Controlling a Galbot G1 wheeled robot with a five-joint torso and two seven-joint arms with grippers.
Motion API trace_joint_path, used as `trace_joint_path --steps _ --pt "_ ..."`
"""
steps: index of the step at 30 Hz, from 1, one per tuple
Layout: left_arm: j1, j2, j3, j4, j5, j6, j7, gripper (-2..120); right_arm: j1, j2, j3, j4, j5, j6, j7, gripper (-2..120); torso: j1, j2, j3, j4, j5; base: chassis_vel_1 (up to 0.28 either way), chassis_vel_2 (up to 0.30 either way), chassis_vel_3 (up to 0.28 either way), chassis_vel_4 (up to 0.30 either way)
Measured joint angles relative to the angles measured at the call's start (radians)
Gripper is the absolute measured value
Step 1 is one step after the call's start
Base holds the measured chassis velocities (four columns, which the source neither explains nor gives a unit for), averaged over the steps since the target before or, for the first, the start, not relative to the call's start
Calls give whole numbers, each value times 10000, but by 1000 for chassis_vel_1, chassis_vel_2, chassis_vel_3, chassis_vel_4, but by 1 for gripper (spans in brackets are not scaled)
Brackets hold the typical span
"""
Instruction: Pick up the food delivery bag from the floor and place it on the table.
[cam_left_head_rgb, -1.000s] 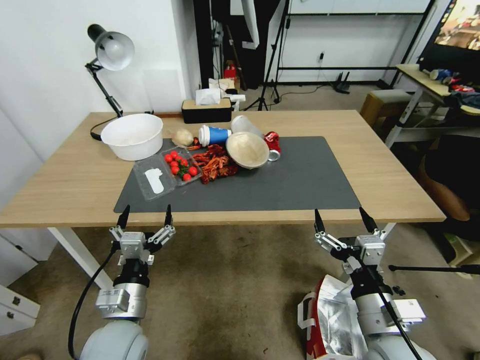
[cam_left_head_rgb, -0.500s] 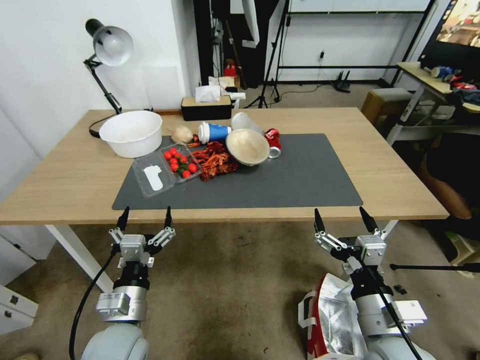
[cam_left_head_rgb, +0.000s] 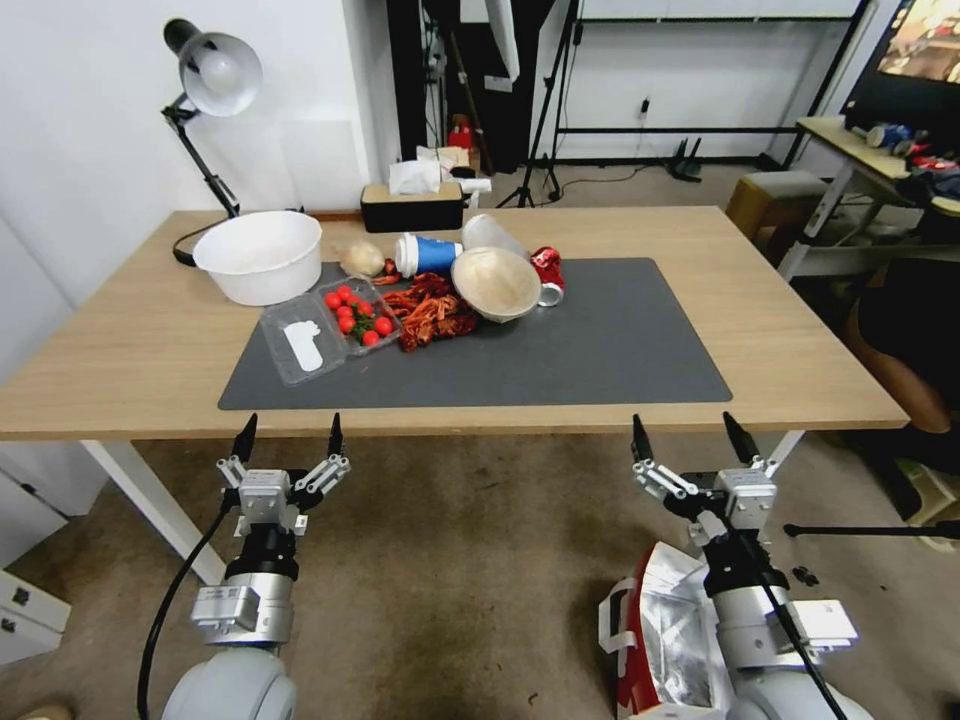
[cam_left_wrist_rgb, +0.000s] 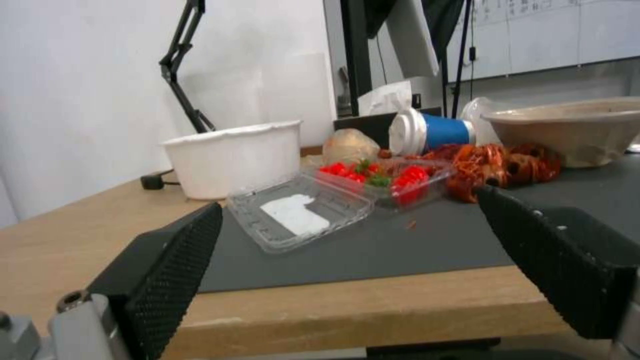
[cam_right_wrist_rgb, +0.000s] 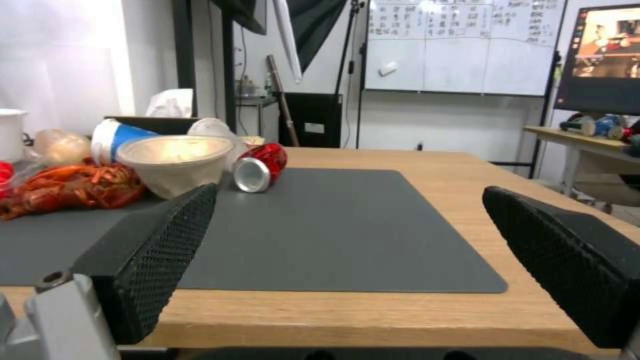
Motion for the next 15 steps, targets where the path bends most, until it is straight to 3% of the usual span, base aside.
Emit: trace_joint_path --steps 15 --pt "-87 23 -5 158 -47 0 19 95 0 42 -86 -102 -18 -3 -209 100 -286 -684 -395 0 -1 0 0 0 0"
